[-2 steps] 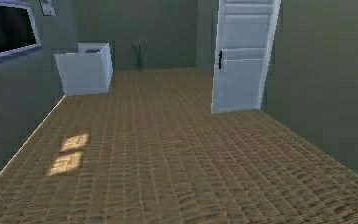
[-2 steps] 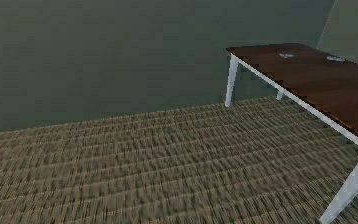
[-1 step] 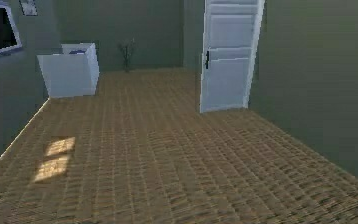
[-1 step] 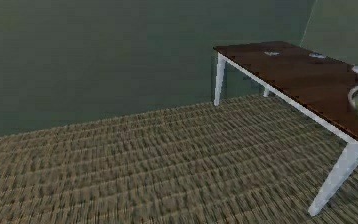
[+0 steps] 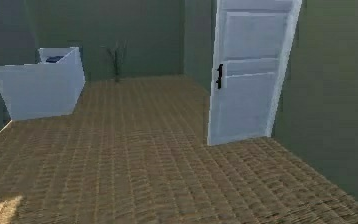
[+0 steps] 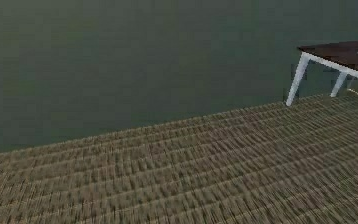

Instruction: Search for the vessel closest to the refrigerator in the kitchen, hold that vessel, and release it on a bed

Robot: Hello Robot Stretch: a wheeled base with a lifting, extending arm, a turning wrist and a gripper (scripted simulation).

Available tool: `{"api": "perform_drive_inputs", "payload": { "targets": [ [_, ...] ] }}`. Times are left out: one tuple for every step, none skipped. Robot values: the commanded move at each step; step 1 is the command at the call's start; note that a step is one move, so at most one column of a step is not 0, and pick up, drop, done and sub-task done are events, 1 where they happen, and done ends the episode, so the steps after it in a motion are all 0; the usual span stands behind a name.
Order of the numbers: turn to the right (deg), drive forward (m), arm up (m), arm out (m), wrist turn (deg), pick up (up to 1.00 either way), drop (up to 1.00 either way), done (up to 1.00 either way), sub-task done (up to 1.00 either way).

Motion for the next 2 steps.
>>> {"api": "perform_drive_inputs", "payload": {
  "targets": [
    [0.0, 1.00, 0.00, 0.00, 0.0, 0.00, 0.00, 0.00, 0.00],
    [0.0, 0.75, 0.00, 0.00, 0.0, 0.00, 0.00, 0.00, 0.00]
  ]
}}
